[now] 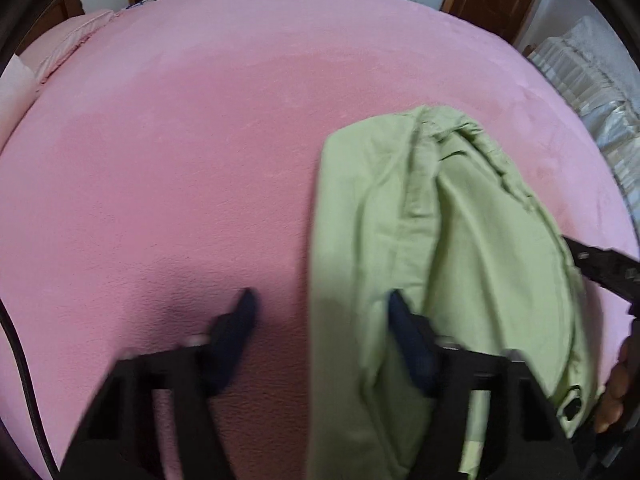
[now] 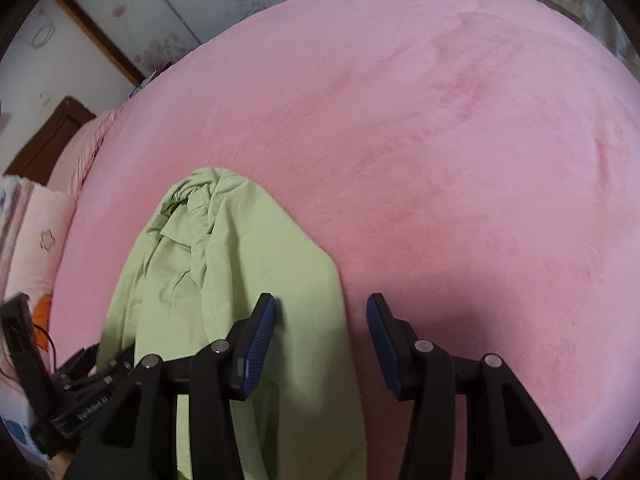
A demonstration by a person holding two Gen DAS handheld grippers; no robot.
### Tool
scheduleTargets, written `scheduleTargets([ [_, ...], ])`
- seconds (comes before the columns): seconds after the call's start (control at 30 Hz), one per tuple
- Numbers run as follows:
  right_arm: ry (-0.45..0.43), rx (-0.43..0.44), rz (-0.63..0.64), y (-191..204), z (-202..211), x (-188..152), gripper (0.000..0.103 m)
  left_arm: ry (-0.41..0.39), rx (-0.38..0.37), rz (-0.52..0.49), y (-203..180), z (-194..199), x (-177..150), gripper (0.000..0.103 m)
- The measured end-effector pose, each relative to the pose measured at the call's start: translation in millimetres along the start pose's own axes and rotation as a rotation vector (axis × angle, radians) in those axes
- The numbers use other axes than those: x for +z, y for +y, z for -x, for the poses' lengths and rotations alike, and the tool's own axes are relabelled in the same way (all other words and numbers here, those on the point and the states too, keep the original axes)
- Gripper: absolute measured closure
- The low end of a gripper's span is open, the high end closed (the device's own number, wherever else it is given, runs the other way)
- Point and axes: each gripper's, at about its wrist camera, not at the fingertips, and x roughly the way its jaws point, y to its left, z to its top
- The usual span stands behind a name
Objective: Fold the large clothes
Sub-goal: 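Grasp the green fabric of the bundle with the right tool while the left tool grasps it too, then lift the green hood with both tools and fold it over the black body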
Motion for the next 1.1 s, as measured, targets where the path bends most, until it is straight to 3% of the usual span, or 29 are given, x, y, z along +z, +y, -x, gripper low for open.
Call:
scheduleTargets([
  [0.03,0.003,0.005,0.028,5.6,-0.6,-0.7,0.092,0.003,-0.028,0.0,-1.2,1.6,0.0,0.094],
  [0.07,0.005,-0.003,0.055,12.3,0.1,-2.0,0.099,-0.002,-0.018,-0.009,-6.4,5.3,-0.5,0.095],
  [0.13,-0.037,-0.045,0.125,27.3,9.6,-6.6,0.099,-0.032,0.039,-0.048,-17.3,15.0,-3.4,0.097],
  [0.2,-0.082,-0.033,0.173,37.2,28.5,-12.0,0.1,-0.082,0.061,-0.064,-24.1,33.2,-9.1,0.097],
  [0.27,-0.156,0.006,0.194,41.9,59.8,-21.0,0.1,-0.121,0.04,-0.036,-18.9,53.3,-11.9,0.098],
  [0.43,-0.385,0.144,0.285,42.2,165.5,-73.5,0.1,-0.285,-0.063,-0.033,-5.9,138.1,-60.0,0.098],
  [0.53,-0.475,0.183,0.34,36.0,214.9,-125.1,0.1,-0.319,-0.151,-0.034,7.5,181.9,-104.1,0.098],
  [0.63,-0.518,0.153,0.406,29.0,242.0,-183.7,0.097,-0.301,-0.175,-0.062,17.0,202.4,-154.1,0.096],
  [0.67,-0.52,0.128,0.422,26.0,246.2,-201.8,0.094,-0.282,-0.169,-0.075,20.0,203.4,-172.3,0.095],
  [0.73,-0.485,0.044,0.45,20.4,246.8,-245.1,0.078,-0.219,-0.141,-0.098,27.8,200.7,-208.9,0.091],
  [0.77,-0.457,0.018,0.457,15.1,245.1,-257.7,0.064,-0.174,-0.131,-0.097,35.1,197.2,-228.8,0.089],
  [0.8,-0.418,-0.015,0.468,10.4,242.0,-274.8,0.06,-0.136,-0.135,-0.086,41.1,192.8,-242.3,0.086],
  [0.93,-0.245,-0.088,0.492,-2.9,229.6,-321.3,0.06,-0.01,-0.143,-0.011,66.8,186.8,-292.3,0.082],
  [1.1,-0.15,-0.008,0.363,-17.6,242.6,-338.7,0.06,0.035,-0.226,0.069,78.2,193.3,-326.5,0.081],
])
